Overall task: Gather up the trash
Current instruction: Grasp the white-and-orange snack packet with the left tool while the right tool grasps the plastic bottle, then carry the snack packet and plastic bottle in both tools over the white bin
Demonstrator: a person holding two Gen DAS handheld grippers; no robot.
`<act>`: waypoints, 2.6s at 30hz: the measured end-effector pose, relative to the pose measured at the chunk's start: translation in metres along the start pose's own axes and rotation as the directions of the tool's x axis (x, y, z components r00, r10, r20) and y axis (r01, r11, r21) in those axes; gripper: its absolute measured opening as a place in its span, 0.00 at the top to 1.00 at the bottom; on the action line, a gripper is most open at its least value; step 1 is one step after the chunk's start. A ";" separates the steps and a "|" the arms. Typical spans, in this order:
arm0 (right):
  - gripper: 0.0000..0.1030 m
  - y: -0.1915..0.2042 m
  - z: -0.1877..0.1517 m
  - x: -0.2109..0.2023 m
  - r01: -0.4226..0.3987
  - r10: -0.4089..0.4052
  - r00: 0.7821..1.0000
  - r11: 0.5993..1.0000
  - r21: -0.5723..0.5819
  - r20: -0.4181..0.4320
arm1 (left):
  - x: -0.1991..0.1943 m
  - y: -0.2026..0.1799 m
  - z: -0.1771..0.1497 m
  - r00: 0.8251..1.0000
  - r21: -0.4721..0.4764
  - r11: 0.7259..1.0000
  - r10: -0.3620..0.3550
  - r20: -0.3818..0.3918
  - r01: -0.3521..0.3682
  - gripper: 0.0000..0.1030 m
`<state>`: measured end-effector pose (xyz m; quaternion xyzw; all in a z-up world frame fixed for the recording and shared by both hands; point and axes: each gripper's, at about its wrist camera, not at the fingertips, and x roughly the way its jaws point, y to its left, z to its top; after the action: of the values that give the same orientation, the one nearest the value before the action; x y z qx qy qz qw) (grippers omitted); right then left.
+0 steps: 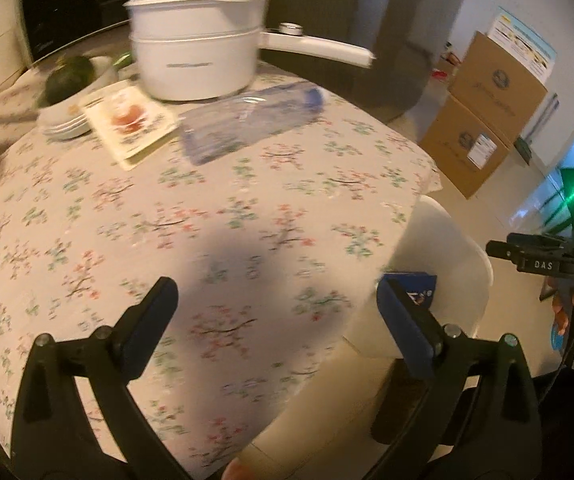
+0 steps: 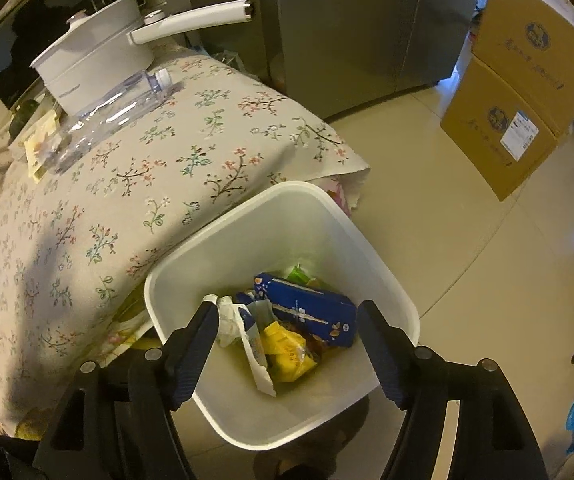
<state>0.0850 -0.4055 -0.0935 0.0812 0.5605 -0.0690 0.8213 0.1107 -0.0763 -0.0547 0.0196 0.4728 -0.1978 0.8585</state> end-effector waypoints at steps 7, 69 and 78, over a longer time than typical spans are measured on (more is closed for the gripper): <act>0.27 0.022 0.010 0.001 -0.006 0.007 1.000 1.000 -0.028 0.011 | -0.007 0.061 -0.002 0.998 -0.147 0.987 0.066 0.006 -0.064 0.04; 0.35 0.121 0.132 0.075 -0.427 0.438 0.895 0.790 0.441 0.083 | 0.030 0.194 0.073 0.968 -0.397 0.900 -0.091 0.236 0.181 0.99; 0.35 0.088 0.093 0.016 -0.418 0.400 0.908 0.835 0.357 0.125 | -0.018 0.151 0.042 0.969 -0.346 0.924 -0.087 0.231 0.165 0.99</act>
<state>0.1931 -0.3396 -0.0704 0.3533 0.4877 0.0000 0.7983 0.1901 0.0592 -0.0397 -0.1906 0.4076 -0.1633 0.8780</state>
